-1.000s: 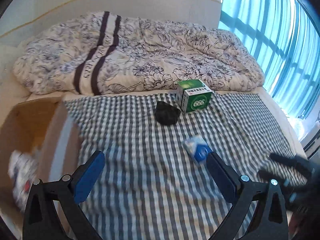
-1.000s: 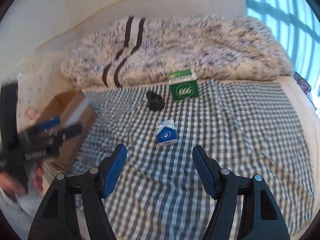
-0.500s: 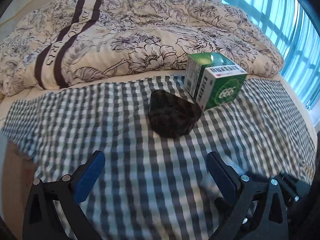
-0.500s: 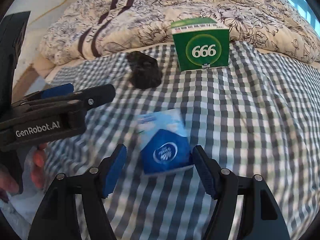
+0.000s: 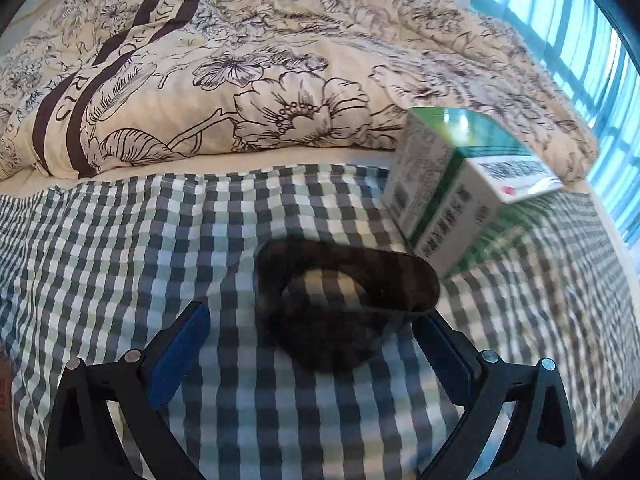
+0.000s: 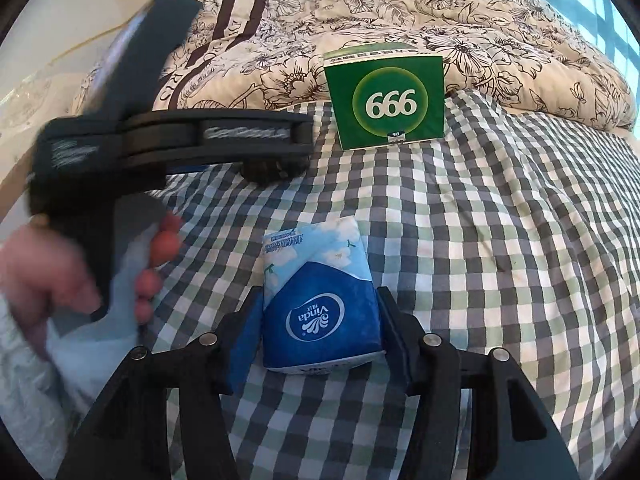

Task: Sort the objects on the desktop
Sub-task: 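Grasp the blue Vinda tissue pack with the right tool while the left tool grasps the black hair clip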

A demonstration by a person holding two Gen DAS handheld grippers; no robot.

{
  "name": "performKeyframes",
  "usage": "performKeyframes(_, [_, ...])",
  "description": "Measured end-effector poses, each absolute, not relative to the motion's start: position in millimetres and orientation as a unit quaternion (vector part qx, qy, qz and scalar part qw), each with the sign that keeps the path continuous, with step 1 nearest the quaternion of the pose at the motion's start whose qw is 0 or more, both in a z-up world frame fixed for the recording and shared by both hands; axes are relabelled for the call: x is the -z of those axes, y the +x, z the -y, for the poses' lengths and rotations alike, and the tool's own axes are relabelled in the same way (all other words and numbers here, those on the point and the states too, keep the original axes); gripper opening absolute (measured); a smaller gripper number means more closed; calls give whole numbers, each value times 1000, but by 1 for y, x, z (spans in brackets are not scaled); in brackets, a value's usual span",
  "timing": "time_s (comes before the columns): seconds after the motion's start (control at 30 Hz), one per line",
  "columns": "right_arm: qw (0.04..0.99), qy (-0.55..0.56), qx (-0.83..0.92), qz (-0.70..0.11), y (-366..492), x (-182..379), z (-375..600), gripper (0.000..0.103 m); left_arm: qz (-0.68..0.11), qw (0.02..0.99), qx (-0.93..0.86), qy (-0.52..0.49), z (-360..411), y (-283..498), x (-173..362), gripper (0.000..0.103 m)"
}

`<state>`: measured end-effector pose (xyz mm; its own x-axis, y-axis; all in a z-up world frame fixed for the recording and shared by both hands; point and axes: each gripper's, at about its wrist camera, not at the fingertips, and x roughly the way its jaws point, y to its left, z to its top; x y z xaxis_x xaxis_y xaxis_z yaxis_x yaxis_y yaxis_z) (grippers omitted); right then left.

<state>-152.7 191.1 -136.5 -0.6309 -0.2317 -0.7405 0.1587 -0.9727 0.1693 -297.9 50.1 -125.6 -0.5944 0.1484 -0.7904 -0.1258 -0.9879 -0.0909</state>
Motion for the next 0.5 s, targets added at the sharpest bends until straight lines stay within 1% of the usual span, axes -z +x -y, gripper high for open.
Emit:
performKeyframes(0.07, [113,415,901,55,-153,137,-194,55,8,77,-890,-449,-51,-303,128,103])
performKeyframes(0.1, [114,415,901,58,-151,137,-196,55,7,82,-889,-450,-51,-304,129,97])
performKeyframes(0.13, [114,414,901,59,-150,137,-197,55,5,87,-891,-446,-51,-303,129,76])
performKeyframes(0.2, [114,413,902,58,-148,137,-197,55,-12,82,-893,-442,-50,-300,126,77])
performKeyframes(0.3, [115,411,902,62,-146,136,-199,55,-16,79,-897,-436,-41,-289,120,77])
performKeyframes(0.4, [115,406,903,82,-139,132,-208,53,-28,60,-905,-420,-30,-265,105,77])
performKeyframes(0.5, [102,406,903,96,-125,120,-219,53,-57,43,-914,-399,-27,-229,82,77])
